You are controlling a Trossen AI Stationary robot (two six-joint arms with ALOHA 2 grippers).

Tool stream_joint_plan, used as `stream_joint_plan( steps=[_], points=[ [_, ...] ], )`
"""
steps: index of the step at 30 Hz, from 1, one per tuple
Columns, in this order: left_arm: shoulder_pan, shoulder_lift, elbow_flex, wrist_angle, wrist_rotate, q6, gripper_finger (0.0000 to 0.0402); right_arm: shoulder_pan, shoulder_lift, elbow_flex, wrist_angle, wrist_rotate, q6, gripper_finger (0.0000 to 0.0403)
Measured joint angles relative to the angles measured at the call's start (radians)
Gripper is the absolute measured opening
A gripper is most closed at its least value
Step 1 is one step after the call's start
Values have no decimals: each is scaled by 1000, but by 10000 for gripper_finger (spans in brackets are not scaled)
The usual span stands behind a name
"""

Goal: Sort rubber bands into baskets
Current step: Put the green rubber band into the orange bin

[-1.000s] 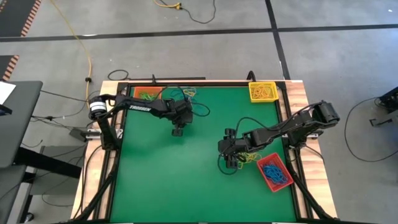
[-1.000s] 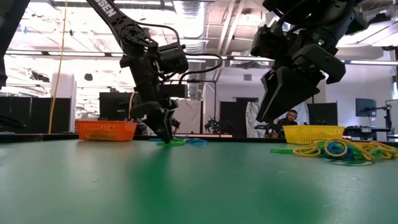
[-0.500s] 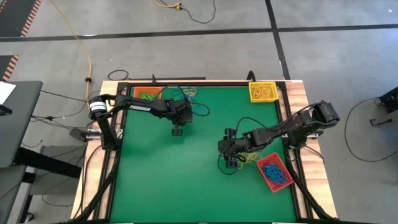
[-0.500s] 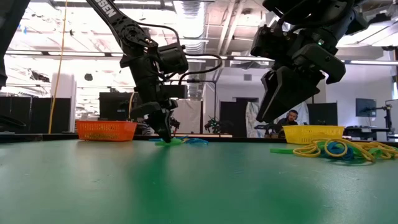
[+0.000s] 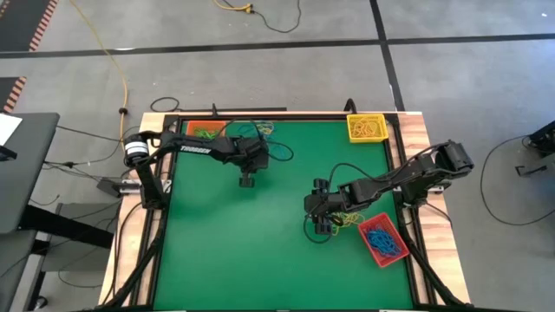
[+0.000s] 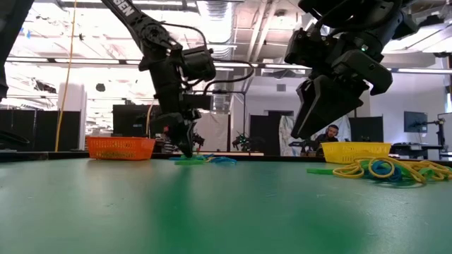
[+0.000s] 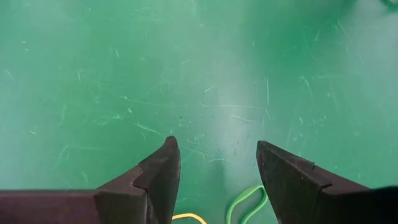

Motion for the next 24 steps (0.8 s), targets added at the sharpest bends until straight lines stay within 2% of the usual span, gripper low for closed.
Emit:
stream_joint_plan(
  steps=[13,19,24],
  points=[
    [-117,-1,257,-267,-1,4,0,-24,0,0,185,6,-117,239],
    [-158,-2,367,-454,-146,2,0,-48,0,0,226,26,-135,239],
    [-134,-34,370,-583,-228,-30,0,-50,0,0,225,26,-134,239]
  ],
)
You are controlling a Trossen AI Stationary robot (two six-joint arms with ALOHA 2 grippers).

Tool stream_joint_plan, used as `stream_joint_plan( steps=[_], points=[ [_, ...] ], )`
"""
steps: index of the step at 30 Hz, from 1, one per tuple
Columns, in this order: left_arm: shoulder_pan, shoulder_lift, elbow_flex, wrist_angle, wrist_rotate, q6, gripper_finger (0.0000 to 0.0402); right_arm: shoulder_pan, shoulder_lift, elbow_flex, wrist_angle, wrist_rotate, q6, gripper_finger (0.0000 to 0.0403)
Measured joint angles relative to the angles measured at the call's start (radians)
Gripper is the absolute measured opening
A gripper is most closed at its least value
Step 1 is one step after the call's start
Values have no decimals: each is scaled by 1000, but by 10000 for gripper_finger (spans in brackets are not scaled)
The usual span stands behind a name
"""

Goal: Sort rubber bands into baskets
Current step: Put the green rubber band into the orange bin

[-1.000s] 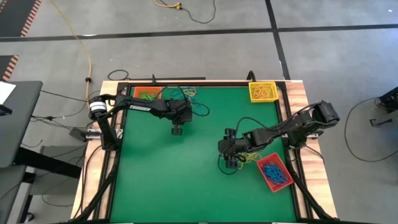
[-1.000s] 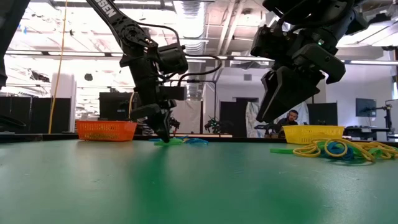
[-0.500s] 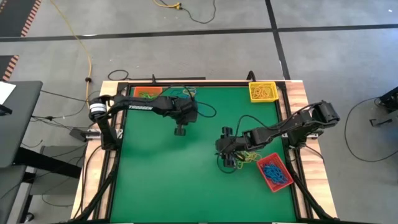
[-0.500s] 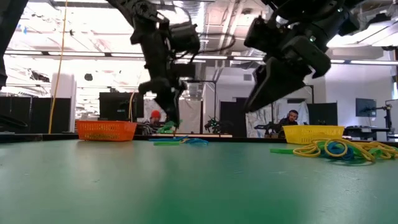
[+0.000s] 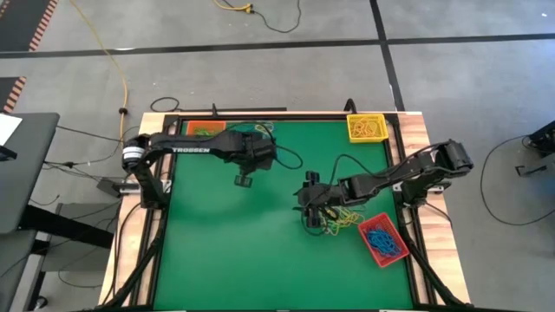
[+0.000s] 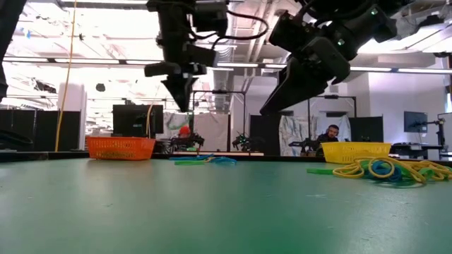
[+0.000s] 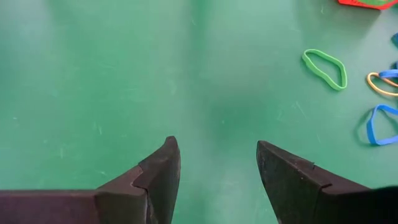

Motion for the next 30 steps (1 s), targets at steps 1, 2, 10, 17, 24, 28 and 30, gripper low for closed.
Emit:
stream_joint_plan(
  steps=[1,2,10,17,24,28,30],
  points=[
    [12,-15,-11,-9,-4,-5,0,1,0,0,0,0,0,239],
    [25,-30,-23,-19,-4,-13,0,3,0,0,0,0,0,239],
    [178,-229,-148,56,0,-57,0,8,0,0,1,0,1,239],
    [364,-375,-292,155,31,-107,0,7,0,0,7,0,1,239],
    [558,-408,-432,251,73,-125,0,8,0,0,10,-1,12,239],
    [646,-407,-491,341,143,-132,0,8,0,0,10,-1,26,239],
    [681,-407,-499,360,145,-135,0,8,0,0,9,-1,32,239]
  ],
)
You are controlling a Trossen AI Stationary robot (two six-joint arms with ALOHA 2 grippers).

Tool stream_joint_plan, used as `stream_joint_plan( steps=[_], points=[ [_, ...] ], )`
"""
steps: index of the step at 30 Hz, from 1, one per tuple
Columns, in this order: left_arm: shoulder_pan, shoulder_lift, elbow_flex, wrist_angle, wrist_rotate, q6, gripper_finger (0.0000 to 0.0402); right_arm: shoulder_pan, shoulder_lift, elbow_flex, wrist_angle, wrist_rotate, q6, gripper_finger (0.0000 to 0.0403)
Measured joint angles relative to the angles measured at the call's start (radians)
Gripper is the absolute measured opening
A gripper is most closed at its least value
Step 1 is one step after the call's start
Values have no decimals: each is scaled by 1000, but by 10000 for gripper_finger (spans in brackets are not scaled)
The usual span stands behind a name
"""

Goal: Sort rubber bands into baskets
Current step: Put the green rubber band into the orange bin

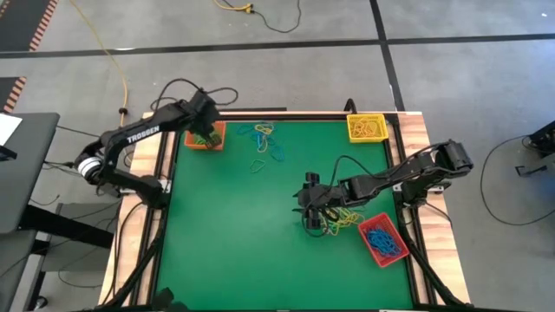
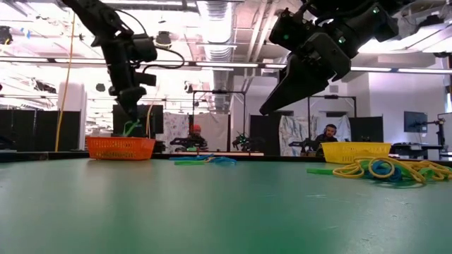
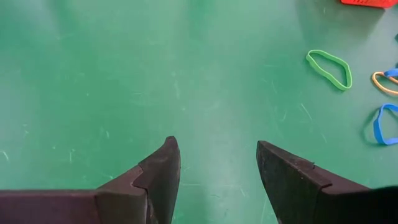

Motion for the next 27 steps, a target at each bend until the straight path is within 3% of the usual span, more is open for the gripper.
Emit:
stream_joint_plan(
  steps=[6,19,27],
  points=[
    [49,0,-1,0,67,-24,17,10,0,0,-2,0,6,239],
    [49,0,-1,-6,56,-90,117,14,0,0,-5,0,14,239],
    [-24,0,-1,-6,275,-60,129,19,0,0,-4,0,13,239]
  ],
)
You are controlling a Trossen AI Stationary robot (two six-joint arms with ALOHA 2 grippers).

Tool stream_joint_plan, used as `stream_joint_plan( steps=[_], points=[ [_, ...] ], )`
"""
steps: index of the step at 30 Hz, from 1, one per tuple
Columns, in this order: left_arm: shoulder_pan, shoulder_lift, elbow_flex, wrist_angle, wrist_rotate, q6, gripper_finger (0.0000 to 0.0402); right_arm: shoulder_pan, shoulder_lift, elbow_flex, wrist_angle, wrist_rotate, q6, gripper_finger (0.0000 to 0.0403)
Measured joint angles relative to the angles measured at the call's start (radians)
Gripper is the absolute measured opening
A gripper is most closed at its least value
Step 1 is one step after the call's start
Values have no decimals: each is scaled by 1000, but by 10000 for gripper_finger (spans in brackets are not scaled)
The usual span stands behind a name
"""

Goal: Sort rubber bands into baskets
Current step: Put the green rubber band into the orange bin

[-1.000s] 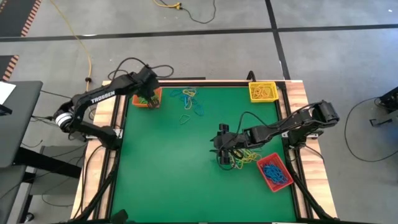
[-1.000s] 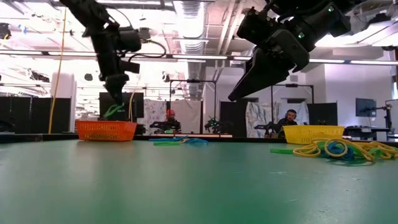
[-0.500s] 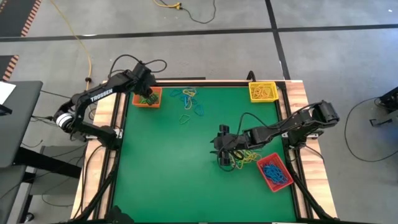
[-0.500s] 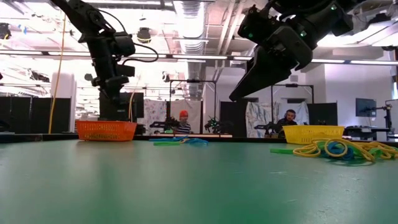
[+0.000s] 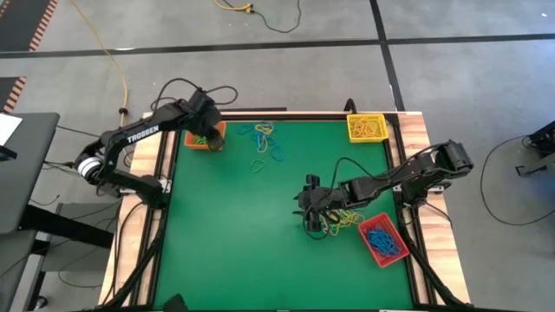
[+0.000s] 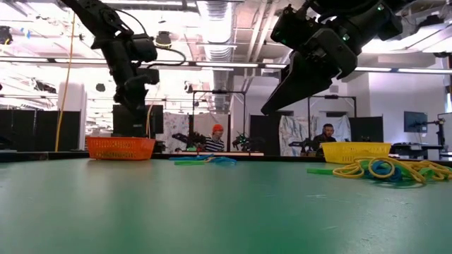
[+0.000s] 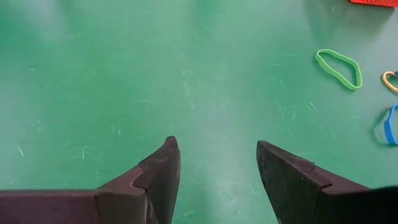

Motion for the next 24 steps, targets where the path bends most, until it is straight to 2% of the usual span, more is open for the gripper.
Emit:
stream_joint_plan(
  steps=[6,14,19,24],
  points=[
    [-147,0,0,18,24,56,128,0,0,0,0,0,0,239],
    [-328,0,0,131,1,71,127,0,0,0,1,0,0,239],
    [-392,22,0,176,-5,64,127,0,0,0,2,0,8,239],
    [-426,105,0,177,-39,52,127,0,0,0,3,0,9,239]
  ],
)
